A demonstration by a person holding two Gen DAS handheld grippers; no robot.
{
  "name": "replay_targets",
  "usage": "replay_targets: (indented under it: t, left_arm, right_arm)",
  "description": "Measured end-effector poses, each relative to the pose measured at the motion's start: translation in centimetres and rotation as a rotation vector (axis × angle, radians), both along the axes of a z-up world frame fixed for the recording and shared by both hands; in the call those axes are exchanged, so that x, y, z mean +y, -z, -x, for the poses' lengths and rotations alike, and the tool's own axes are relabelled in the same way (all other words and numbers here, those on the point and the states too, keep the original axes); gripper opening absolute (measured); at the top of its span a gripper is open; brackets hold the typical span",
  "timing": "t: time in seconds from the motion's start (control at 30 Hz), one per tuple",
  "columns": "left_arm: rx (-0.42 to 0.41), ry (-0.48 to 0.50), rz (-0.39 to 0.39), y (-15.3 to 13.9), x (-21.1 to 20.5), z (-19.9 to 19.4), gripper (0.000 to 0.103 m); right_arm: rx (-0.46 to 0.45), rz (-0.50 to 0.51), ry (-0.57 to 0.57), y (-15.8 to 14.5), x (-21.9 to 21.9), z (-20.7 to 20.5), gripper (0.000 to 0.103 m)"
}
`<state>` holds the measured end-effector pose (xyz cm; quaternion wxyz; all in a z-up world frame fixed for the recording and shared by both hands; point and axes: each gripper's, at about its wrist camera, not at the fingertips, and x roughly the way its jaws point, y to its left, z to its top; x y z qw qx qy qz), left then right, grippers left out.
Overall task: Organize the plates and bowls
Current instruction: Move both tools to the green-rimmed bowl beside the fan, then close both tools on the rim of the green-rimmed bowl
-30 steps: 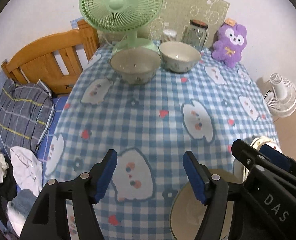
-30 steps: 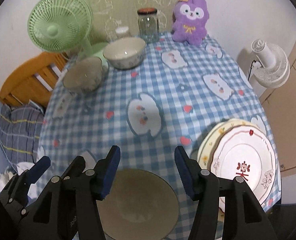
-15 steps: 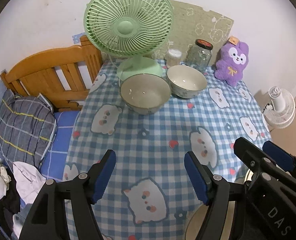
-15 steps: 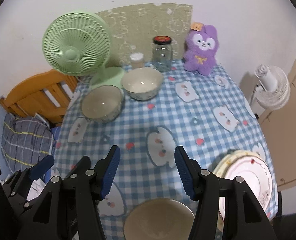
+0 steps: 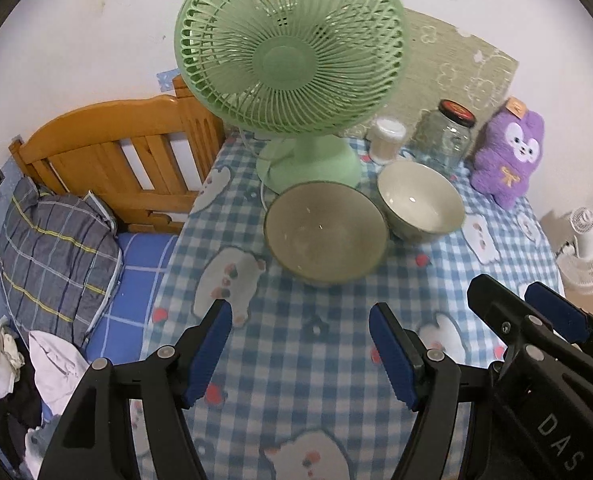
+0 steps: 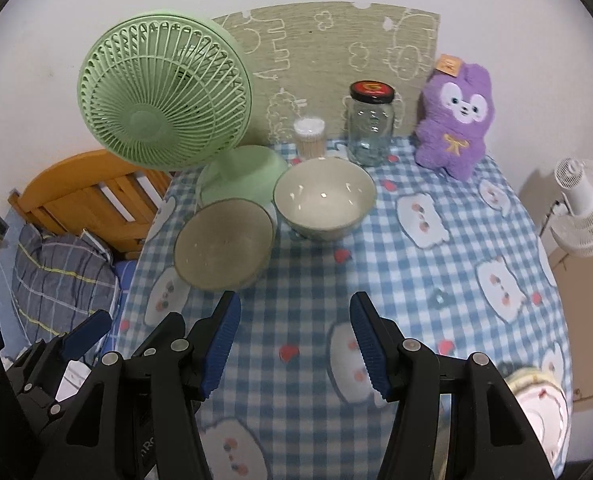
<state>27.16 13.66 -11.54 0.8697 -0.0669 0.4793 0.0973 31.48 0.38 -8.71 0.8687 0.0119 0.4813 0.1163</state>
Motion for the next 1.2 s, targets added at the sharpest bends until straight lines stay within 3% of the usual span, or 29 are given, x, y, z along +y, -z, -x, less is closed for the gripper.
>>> replay_targets:
  t: [0.47, 0.73, 0.9, 1.2]
  left_arm:
    - [-0.002, -0.059, -0.032, 3.6, 2.2, -6.2, 0.070]
    - [0.024, -0.082, -0.021, 6.5, 3.4, -8.4, 0.065]
    - [0.050, -0.076, -0.024, 7.8, 3.7, -9.3, 0.056]
    - [0.079, -0.064, -0.023, 9.7, 3.8, -9.9, 0.043]
  right_arm:
    - [0.005, -0.025, -0.025, 4.1, 3.0, -6.8, 0.061]
    - [0.036, -0.022, -0.056, 7.2, 4.5, -9.5, 0.061]
    - [0.071, -0.022, -0.066, 8.7, 5.3, -10.5, 0.061]
    - [0.116, 0.005, -0.071, 11.0, 6.7, -11.2, 0.040]
